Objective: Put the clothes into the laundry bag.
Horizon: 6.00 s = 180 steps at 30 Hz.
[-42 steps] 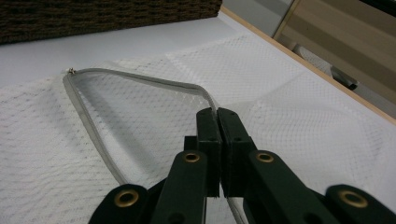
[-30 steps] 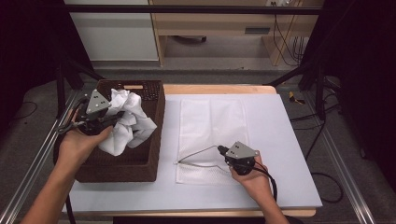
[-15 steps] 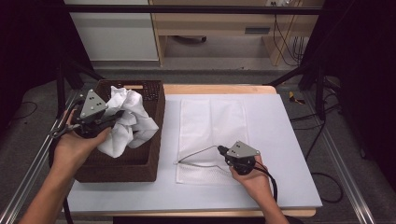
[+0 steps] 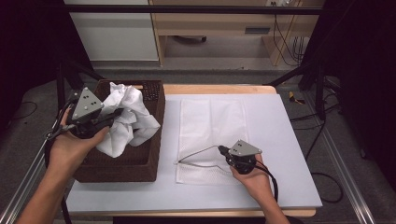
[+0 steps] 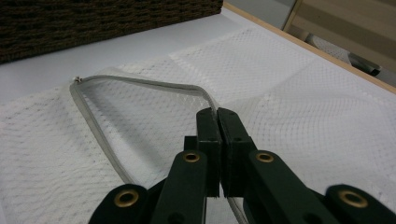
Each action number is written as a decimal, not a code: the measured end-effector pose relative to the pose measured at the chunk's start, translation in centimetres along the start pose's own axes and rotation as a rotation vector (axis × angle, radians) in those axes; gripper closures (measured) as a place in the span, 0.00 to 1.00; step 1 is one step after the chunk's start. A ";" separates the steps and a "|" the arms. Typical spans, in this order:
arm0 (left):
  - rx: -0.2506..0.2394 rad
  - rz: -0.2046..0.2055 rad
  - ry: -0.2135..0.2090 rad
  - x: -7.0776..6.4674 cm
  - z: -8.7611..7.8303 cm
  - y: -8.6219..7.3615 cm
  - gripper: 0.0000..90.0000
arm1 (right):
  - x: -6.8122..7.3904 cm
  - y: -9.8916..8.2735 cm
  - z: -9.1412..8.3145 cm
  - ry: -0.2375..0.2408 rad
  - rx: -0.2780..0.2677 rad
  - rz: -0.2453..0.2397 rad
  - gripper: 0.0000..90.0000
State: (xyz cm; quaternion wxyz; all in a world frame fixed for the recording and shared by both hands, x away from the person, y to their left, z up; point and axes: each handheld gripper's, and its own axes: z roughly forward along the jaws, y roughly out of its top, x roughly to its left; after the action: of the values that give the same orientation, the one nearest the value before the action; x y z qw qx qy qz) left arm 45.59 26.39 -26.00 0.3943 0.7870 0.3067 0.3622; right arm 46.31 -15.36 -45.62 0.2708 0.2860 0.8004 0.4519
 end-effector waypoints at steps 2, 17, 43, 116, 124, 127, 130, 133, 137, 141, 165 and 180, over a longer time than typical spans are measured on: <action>-0.007 0.005 -0.002 -0.2 -0.2 0.2 0.80 | 0.0 0.0 0.0 0.001 -0.001 0.003 0.98; -0.104 0.040 -0.044 -2.4 -2.0 2.7 0.80 | -0.4 -0.1 -0.2 0.034 -0.021 0.049 0.99; -0.140 0.087 -0.199 -8.3 1.8 5.4 0.80 | -2.0 -0.5 -0.3 0.094 -0.064 0.185 0.99; -0.038 0.123 -0.435 -19.8 9.4 1.4 0.80 | -3.0 -0.5 -0.8 0.133 -0.103 0.250 0.99; -0.019 0.097 -0.457 -20.3 10.5 0.5 0.80 | -3.3 -0.5 -1.0 0.121 -0.106 0.250 0.99; 0.000 0.109 -0.457 -20.6 10.9 0.3 0.80 | -3.5 -0.6 -1.2 0.115 -0.112 0.256 0.99; 0.003 0.106 -0.458 -20.7 11.1 0.2 0.80 | -3.5 -0.6 -1.2 0.115 -0.114 0.253 0.99; 0.005 0.098 -0.458 -20.8 11.3 0.3 0.80 | -3.4 -0.5 -1.1 0.115 -0.108 0.252 0.99; 0.012 0.105 -0.453 -20.7 11.5 0.2 0.80 | -3.4 -0.5 -1.1 0.113 -0.109 0.250 0.99; 0.018 0.107 -0.451 -20.7 11.6 0.0 0.80 | -3.4 -0.5 -1.1 0.112 -0.110 0.247 0.99; 0.090 0.161 -0.451 -22.0 14.0 -1.5 0.79 | -3.5 0.1 -0.8 0.057 -0.122 0.218 1.00; 0.068 0.176 -0.477 -22.7 13.2 -1.3 0.79 | -4.0 0.0 -1.0 0.042 -0.132 0.231 1.00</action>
State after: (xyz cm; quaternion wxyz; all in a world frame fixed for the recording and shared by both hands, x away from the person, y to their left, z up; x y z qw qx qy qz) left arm 43.61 4.33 -40.18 0.3956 0.8867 0.1475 0.1885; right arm 48.36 -18.71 -44.54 0.2183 0.3483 0.7362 0.5376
